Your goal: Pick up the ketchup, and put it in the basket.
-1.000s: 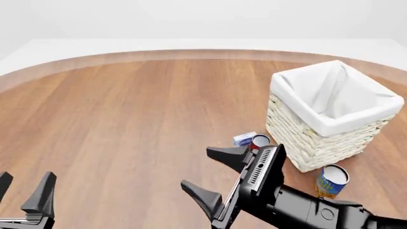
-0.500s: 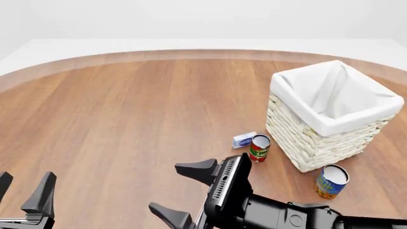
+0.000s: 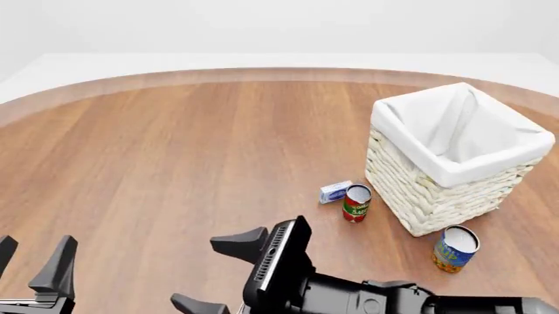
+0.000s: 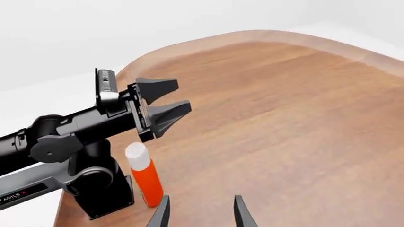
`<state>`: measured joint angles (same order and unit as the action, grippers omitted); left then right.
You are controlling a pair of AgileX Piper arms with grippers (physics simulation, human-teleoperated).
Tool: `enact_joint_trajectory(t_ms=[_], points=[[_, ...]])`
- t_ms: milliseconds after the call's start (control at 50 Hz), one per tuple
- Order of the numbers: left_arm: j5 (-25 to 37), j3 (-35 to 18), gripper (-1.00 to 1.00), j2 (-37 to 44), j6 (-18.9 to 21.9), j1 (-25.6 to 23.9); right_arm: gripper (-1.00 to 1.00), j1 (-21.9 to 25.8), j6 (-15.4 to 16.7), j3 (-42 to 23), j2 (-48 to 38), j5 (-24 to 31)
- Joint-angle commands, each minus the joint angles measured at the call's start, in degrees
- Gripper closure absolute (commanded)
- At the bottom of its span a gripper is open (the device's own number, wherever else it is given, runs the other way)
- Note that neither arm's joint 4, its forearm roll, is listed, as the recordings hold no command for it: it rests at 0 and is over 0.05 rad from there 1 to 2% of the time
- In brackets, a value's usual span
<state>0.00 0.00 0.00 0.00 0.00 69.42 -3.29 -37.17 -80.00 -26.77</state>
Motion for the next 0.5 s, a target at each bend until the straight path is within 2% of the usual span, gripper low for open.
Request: enact_joint_trajectory(t_ms=[20,500], points=[[0.00,0.00,-1.00,0.00,0.00,0.00,-1.00,2.12,-1.79,-2.39,-2.94,0.28],[0.00,0.00,-1.00,0.00,0.00,0.00,-1.00,5.63,-4.56,-6.04,-6.86,0.17]])
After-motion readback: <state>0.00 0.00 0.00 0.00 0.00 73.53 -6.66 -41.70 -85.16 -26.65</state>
